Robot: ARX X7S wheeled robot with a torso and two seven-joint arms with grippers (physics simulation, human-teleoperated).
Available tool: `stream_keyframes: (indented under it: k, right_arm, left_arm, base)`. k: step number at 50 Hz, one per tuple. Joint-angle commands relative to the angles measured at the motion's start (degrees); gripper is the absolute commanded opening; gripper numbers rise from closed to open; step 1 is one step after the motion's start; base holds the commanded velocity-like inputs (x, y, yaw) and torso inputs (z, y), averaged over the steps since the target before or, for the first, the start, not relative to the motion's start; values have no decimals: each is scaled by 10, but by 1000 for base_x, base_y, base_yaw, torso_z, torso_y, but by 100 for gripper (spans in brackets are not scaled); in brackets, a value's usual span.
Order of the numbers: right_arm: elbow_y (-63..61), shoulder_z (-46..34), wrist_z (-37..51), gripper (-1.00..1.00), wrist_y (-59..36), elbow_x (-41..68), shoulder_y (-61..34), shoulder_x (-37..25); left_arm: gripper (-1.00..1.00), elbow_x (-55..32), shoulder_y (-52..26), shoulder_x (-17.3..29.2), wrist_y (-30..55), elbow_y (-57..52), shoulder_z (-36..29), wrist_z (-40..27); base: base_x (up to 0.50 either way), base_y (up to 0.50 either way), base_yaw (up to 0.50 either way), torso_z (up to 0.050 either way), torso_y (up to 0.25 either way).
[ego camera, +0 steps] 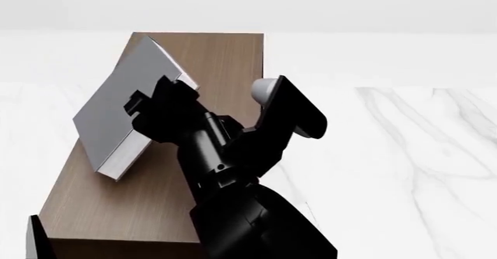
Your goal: Pick up the book in the middle and place it on the cabinet shelf.
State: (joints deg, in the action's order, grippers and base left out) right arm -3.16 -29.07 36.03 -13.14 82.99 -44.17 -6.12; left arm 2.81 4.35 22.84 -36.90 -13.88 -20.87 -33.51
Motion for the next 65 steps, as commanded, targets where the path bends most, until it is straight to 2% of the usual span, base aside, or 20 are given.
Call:
stream_keyframes:
  k: [1,16,17,46,48,65]
  right_arm:
    - [12,-2,-3,-100,0,-22,0,-6]
    - [36,-14,-9,-100,-1,-18,15,-13]
    - [36,-16,-10,100,0,-21,16,-14]
    - [49,-30,-17,100,18,-45,23,-26]
    - [44,-37,-6,100,33,-83,24,-31]
    - [44,-20,70,100,70,-130,28,-45]
  left_arm:
    - [100,-2,-3,0,0,5,-1,-2]
    - [100,-5,-7,0,-2,13,-2,-5]
    - [100,-5,-7,0,-1,13,-2,-5]
    - [100,-1,-5,2,-1,9,-5,-9]
    - [100,-1,-5,3,-1,9,-5,-9]
    - [100,-1,-6,5,0,7,-7,-10]
  base:
    - [0,0,0,0,0]
    - [1,0,0,0,0]
    - [0,0,0,0,0]
    - [0,0,0,0,0]
    - [0,0,0,0,0]
    - [0,0,0,-1,0]
